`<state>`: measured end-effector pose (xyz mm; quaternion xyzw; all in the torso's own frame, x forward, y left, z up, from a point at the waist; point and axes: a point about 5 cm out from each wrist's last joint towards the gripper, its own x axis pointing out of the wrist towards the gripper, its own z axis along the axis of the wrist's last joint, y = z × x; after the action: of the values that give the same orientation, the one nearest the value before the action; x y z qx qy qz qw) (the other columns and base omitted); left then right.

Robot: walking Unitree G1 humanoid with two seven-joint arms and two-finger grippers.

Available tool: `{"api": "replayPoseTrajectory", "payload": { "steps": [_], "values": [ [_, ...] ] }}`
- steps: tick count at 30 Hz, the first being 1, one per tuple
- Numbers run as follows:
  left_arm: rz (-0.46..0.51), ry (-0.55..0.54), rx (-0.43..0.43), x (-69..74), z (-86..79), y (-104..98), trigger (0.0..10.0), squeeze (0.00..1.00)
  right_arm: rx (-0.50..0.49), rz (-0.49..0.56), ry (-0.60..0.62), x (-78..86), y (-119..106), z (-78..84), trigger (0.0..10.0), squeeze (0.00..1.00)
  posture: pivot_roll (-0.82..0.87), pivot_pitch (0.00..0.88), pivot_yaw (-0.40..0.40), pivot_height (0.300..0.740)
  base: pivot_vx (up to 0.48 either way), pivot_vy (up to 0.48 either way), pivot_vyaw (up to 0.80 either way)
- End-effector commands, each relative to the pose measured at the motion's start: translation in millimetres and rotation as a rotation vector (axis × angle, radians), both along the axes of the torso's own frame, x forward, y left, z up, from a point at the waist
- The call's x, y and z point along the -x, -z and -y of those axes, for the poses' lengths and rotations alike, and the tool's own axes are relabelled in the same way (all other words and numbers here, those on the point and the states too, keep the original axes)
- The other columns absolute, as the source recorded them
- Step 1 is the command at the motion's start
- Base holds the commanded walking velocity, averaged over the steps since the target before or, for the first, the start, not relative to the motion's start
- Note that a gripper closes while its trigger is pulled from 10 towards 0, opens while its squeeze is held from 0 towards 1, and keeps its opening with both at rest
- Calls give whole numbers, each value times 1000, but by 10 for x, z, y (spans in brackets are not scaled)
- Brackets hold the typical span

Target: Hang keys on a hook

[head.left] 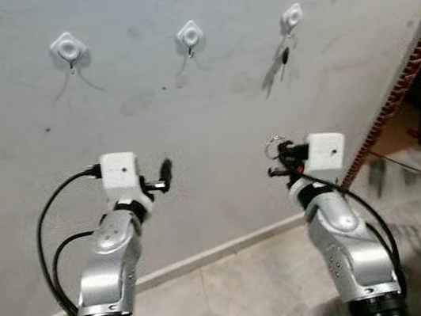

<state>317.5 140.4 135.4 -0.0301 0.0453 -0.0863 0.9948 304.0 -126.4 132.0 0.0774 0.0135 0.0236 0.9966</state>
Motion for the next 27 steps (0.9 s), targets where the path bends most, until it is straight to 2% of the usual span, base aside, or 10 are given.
{"api": "replayPoseTrajectory", "payload": {
  "steps": [1,10,16,27],
  "values": [
    [14,17,-5,-12,80,-32,10000,0,7,16,21,-14,-41,73,10000,0,80,0,-91,740,0,0,800],
    [18,29,-3,-1,67,-32,10000,0,7,15,19,-18,-32,63,10000,0,83,0,-89,740,0,0,788],
    [26,33,1,-12,52,-52,10000,0,2,24,25,-24,-40,61,10000,0,91,0,-90,740,0,0,0],
    [58,86,21,13,102,-97,10000,0,34,117,88,-35,-193,139,10000,0,95,0,-90,740,0,0,0]
  ]
}}
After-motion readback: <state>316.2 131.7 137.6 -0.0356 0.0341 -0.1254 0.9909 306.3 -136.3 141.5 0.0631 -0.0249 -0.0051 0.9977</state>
